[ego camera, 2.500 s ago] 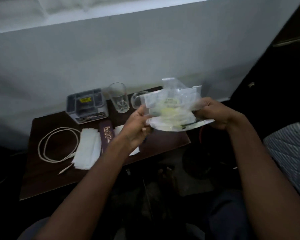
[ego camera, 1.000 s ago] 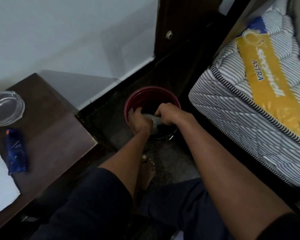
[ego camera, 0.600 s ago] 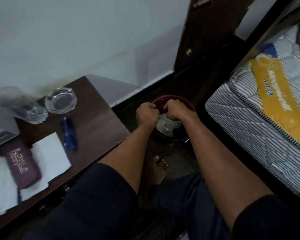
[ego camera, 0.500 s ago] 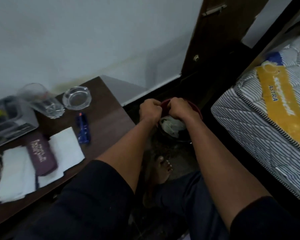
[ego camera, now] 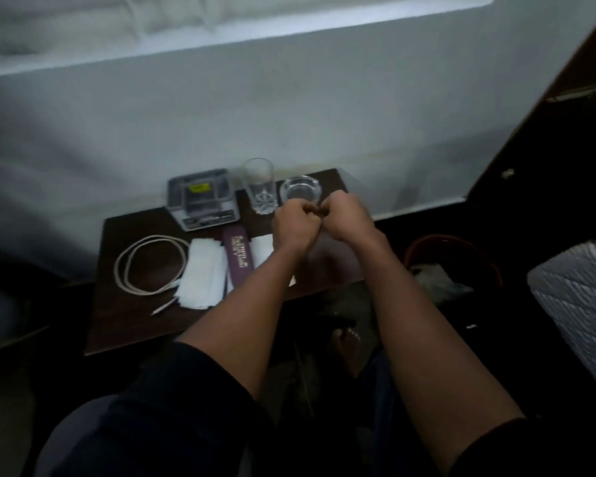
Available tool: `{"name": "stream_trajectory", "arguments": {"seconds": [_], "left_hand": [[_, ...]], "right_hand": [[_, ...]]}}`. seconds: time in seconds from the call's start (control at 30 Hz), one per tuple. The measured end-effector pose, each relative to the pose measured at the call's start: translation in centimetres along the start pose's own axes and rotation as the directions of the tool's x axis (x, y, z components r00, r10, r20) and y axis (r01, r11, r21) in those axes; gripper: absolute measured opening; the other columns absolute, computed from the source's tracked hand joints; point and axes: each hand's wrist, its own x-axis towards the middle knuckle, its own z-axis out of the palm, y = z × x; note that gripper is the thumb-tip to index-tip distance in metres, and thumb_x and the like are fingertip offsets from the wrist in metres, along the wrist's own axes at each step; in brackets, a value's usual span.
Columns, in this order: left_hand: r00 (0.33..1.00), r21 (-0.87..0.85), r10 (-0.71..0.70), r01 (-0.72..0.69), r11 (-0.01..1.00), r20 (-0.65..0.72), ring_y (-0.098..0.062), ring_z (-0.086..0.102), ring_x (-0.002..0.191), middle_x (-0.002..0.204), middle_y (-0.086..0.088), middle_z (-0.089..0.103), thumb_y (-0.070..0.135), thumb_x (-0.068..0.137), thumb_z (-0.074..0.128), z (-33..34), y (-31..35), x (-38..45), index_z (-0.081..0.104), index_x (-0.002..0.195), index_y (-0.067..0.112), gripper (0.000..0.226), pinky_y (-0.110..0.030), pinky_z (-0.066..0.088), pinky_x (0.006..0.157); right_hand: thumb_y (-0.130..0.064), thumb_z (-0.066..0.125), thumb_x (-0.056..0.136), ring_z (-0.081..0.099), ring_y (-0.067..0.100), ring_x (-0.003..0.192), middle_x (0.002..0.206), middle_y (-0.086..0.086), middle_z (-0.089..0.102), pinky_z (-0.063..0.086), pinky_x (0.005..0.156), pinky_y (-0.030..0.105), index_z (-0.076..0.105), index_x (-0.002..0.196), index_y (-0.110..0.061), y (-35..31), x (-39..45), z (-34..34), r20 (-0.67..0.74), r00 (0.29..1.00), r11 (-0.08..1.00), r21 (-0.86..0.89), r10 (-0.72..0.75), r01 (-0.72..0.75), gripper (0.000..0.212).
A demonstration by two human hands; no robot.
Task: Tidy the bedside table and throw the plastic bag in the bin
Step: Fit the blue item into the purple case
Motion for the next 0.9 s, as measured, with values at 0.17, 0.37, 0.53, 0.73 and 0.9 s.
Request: {"name": "stream_trajectory", "arguments": {"seconds": [0.17, 0.37, 0.53, 0.73, 0.9], "left_hand": [[0.998, 0.049, -0.018, 0.021, 0.999, -0.067, -0.018, 0.075, 0.094, 0.1, 0.005, 0.082, 0.014, 0.087, 0.061, -6.5, -4.4, 0.6, 0.084, 0.097, 0.028, 0.029, -0.03, 0.059, 0.083], [0.993, 0.053, -0.108, 0.111, 0.992, -0.045, -0.015, 0.076, 0.089, 0.091, 0.007, 0.082, 0.018, 0.082, 0.061, -10.2, -10.1, 0.0, 0.084, 0.092, 0.029, 0.027, -0.036, 0.062, 0.084], [0.996, 0.294, -0.084, 0.078, 0.953, 0.01, -0.03, 0.072, 0.109, 0.11, -0.001, 0.079, 0.026, 0.09, 0.062, -12.2, -11.0, -0.2, 0.081, 0.105, 0.032, 0.025, -0.038, 0.056, 0.089], [0.997, 0.3, -0.067, 0.073, 0.951, -0.03, -0.027, 0.074, 0.104, 0.107, 0.003, 0.08, 0.025, 0.092, 0.067, -15.0, -11.0, 2.4, 0.08, 0.098, 0.031, 0.016, -0.041, 0.06, 0.091], [0.985, 0.394, -0.15, 0.107, 0.913, 0.08, -0.028, 0.073, 0.103, 0.107, 0.001, 0.079, 0.023, 0.089, 0.066, -15.3, -11.8, 3.0, 0.08, 0.093, 0.031, 0.016, -0.04, 0.061, 0.087]], "right_hand": [[-0.004, 0.058, 0.089, 0.069, 0.04, 0.104, 0.102, 0.016, 0.071, 0.052, 0.078, 0.037, 0.076, 0.094, -0.013, -5.7, -0.8, 2.6, 0.092, 0.995, 0.998, -0.029, -0.048, 0.051, 0.021], [0.001, 0.058, 0.086, 0.072, 0.038, 0.105, 0.108, 0.01, 0.078, 0.062, 0.088, 0.046, 0.082, 0.096, -0.019, -9.0, -2.1, 6.3, 0.08, 0.989, 0.992, -0.021, -0.124, 0.126, 0.033], [-0.006, 0.068, 0.086, 0.073, 0.036, 0.096, 0.097, 0.011, 0.078, 0.061, 0.078, 0.04, 0.083, 0.093, -0.018, -11.2, -0.2, 7.8, 0.128, 0.976, 0.975, -0.112, -0.176, 0.191, 0.021], [-0.041, 0.077, 0.087, 0.066, 0.039, 0.11, 0.119, 0.014, 0.07, 0.054, 0.078, 0.04, 0.064, 0.12, -0.011, -12.2, 2.3, 10.2, 0.226, 0.972, 0.984, -0.149, -0.061, 0.097, 0.046], [-0.053, 0.088, 0.076, 0.058, 0.044, 0.131, 0.14, 0.023, 0.056, 0.052, 0.09, 0.045, 0.035, 0.144, -0.004, -13.3, 1.6, 12.4, 0.244, 0.969, 0.989, -0.127, -0.047, 0.08, 0.099]]}}
